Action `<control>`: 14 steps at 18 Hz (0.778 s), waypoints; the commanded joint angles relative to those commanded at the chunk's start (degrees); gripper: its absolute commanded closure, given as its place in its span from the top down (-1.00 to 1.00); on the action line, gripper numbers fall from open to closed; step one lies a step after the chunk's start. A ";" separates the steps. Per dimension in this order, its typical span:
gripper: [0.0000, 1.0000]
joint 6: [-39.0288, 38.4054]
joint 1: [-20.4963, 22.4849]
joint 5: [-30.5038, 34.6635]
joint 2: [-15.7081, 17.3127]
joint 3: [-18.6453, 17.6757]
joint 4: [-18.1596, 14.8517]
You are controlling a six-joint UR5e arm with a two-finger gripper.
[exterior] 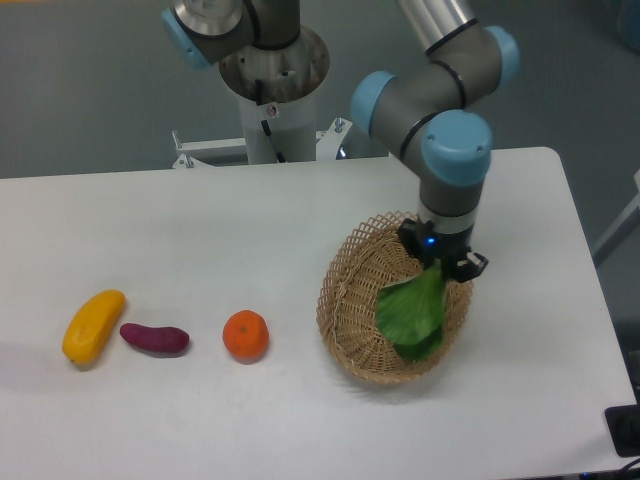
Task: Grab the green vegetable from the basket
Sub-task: 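Lift the bok choy up and out over the basket rim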
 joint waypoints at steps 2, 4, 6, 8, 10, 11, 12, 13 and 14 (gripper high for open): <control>-0.97 0.09 1.41 -0.26 -1.23 2.90 -2.03; -0.97 0.44 2.64 -0.35 -2.64 5.28 -3.35; -0.97 0.70 3.61 -0.96 -3.87 6.78 -3.44; -0.97 0.79 4.75 -1.67 -4.48 7.48 -3.44; -0.97 1.05 5.63 -2.20 -4.92 8.10 -3.70; -0.97 1.75 5.89 -2.20 -5.54 8.19 -3.79; -0.97 2.11 5.98 -2.37 -5.80 8.71 -3.97; -0.97 2.20 6.07 -2.63 -5.89 9.15 -4.58; -0.97 2.55 6.33 -3.07 -6.07 9.42 -5.28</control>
